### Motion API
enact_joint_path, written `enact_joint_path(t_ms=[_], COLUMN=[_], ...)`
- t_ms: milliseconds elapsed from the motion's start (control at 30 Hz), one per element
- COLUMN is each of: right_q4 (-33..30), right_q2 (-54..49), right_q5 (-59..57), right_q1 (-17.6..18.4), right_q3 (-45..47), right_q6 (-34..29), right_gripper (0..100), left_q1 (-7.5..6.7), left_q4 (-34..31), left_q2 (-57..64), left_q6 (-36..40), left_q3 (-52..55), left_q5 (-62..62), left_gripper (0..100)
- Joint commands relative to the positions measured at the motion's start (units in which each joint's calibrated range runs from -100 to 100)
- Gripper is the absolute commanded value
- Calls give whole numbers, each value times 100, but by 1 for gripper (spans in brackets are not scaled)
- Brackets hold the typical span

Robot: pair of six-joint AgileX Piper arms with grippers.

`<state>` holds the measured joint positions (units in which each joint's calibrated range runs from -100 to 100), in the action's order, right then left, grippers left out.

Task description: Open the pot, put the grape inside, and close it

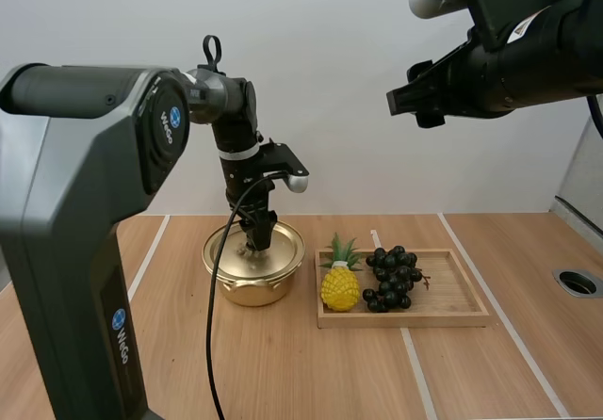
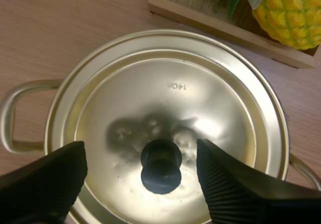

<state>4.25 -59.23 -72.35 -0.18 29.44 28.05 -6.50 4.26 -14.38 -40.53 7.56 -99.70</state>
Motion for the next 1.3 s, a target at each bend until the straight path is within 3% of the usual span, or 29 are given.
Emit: enact_joint_path(t_ms=[0, 333, 433, 467, 500, 867, 1133, 1267], right_q4=[-27, -27, -27, -27, -27, -27, -27, -13], right_q2=[-24, -24, -24, -24, -24, -24, -24, -24], right_q5=[-55, -76, -76, -76, -76, -76, -76, -74], right_q1=[-17, -17, -17, -17, -17, -17, -17, -17], right_q3=[-62, -62, -62, -62, -62, -62, -62, -62], right_q6=[26, 26, 26, 26, 26, 26, 26, 26], right_gripper=[100, 100, 100, 100, 100, 100, 100, 100], left_q1=[-21, -14, -14, -14, -14, -14, -14, 18], left_q4=[122, 127, 88, 50, 0, -173, -63, 130], left_q2=[-62, -80, -80, -80, -80, 200, 1656, 2490], left_q6=[-27, 16, 63, 63, 63, 221, 703, 1323], left_q3=[-46, -46, -46, -46, -46, -76, -842, -1427], left_q5=[-30, -30, -30, -30, -30, -30, -30, -30], left_gripper=[100, 99, 35, 9, 0, 0, 0, 0])
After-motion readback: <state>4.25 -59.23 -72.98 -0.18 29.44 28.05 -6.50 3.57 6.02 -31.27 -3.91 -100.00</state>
